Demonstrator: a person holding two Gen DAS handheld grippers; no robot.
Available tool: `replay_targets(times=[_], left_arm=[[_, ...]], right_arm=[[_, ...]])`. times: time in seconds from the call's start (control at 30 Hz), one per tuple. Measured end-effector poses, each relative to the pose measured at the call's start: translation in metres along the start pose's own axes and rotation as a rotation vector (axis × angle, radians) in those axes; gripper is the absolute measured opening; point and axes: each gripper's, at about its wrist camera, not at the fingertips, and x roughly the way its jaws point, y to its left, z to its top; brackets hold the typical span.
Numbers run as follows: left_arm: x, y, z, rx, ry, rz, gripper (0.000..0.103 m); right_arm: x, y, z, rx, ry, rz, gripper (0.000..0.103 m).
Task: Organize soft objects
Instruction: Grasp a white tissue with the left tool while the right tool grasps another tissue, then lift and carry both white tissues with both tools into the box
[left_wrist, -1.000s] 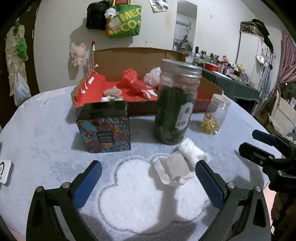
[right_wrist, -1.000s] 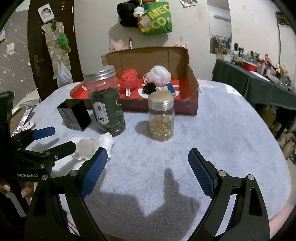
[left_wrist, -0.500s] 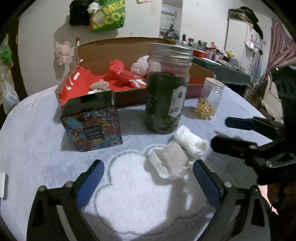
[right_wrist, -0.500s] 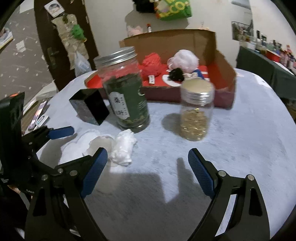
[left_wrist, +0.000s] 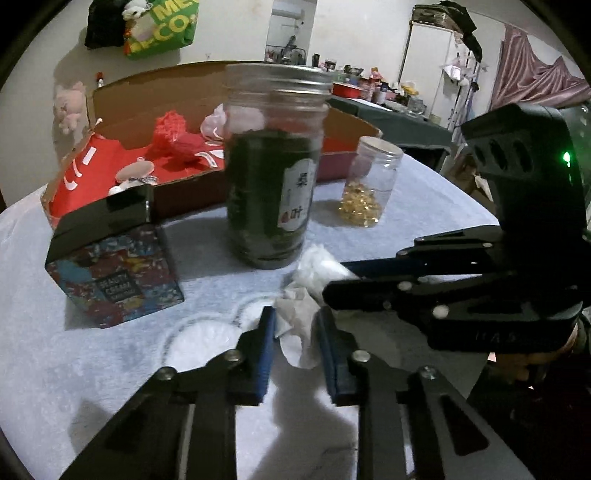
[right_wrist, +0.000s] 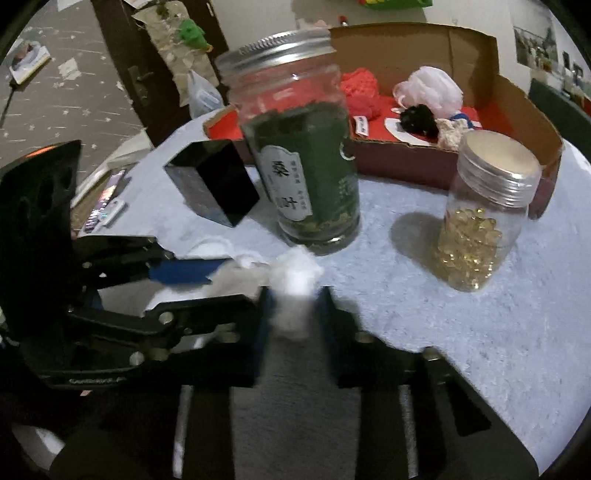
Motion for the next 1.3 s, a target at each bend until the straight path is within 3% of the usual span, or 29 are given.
replay_targets(times=[0.23, 0.73, 1.3], left_arm=[[-0.017, -0.003, 0.006, -0.017, -0.053, 0.014, 0.018], [-0.04, 0.004, 0.022, 0.005, -0.109, 0.093, 0.018], [-0.066, 0.027, 0.052, 0.029, -0.181, 0.161, 0.018]], right_arm=[[-0.033, 0.0, 0.0, 0.009, -0.086, -0.047, 0.013], [-0.055, -0.008, 0.003, 0.026, -0.112, -0.099, 0.013], [-0.081, -0.013, 0.04, -0.031, -0.19, -0.143, 0.013]])
